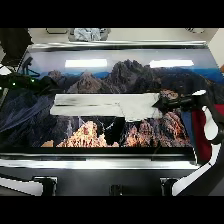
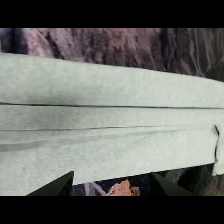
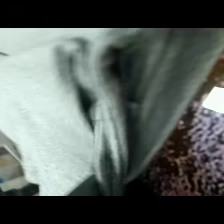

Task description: Fold the shirts.

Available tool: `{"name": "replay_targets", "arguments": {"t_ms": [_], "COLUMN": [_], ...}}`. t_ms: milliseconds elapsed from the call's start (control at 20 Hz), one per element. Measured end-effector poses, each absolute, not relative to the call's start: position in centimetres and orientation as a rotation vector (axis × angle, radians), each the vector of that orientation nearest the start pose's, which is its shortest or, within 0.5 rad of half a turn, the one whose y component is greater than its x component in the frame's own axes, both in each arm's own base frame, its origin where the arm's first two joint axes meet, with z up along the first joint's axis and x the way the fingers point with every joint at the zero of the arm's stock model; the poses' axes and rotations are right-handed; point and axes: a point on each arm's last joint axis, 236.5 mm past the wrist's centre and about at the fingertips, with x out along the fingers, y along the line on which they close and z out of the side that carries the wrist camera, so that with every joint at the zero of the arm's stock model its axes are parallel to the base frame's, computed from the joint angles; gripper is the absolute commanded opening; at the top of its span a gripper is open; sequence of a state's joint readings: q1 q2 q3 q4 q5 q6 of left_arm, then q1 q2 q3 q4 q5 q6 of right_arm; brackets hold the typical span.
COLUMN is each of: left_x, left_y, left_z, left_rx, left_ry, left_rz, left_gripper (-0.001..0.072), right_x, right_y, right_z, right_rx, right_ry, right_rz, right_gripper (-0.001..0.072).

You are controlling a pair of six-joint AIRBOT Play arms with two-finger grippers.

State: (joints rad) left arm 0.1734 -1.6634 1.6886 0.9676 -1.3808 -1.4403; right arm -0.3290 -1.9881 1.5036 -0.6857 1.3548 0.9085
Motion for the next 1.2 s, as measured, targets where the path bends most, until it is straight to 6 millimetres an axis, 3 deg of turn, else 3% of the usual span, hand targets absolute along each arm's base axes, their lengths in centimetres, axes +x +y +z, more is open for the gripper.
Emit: {"name": "replay_targets", "arguments": {"t_ms": [150, 500, 700, 900, 1200], "left_x": [47.3, 41.6, 41.1, 40.6, 37.7], "left_y": [-8.8, -22.0, -29.3, -35.4, -44.5], "left_z": [5.0, -0.9, -2.4, -4.1, -5.5], "left_rx": [-0.442, -0.329, -0.446, -0.621, -0.833], "left_ry": [1.264, 1.385, 1.329, 1.329, 1.342], "left_rz": [-0.426, -0.656, -0.716, -0.74, -0.769], "left_gripper": [0.0033, 0.0032, 0.0032, 0.0032, 0.0031], "right_x": [46.9, 44.7, 42.3, 39.0, 33.9], "right_y": [5.1, 8.8, 9.5, 10.1, 10.8], "right_z": [-7.6, 3.5, 10.3, 16.1, 22.3], "right_rx": [0.629, 0.347, 0.238, 0.19, 0.167], "right_ry": [1.249, 1.158, 1.079, 1.008, 0.921], "right_rz": [0.705, 0.768, 0.733, 0.713, 0.684], "right_gripper": [0.0045, 0.0043, 0.0043, 0.0043, 0.0044]}}
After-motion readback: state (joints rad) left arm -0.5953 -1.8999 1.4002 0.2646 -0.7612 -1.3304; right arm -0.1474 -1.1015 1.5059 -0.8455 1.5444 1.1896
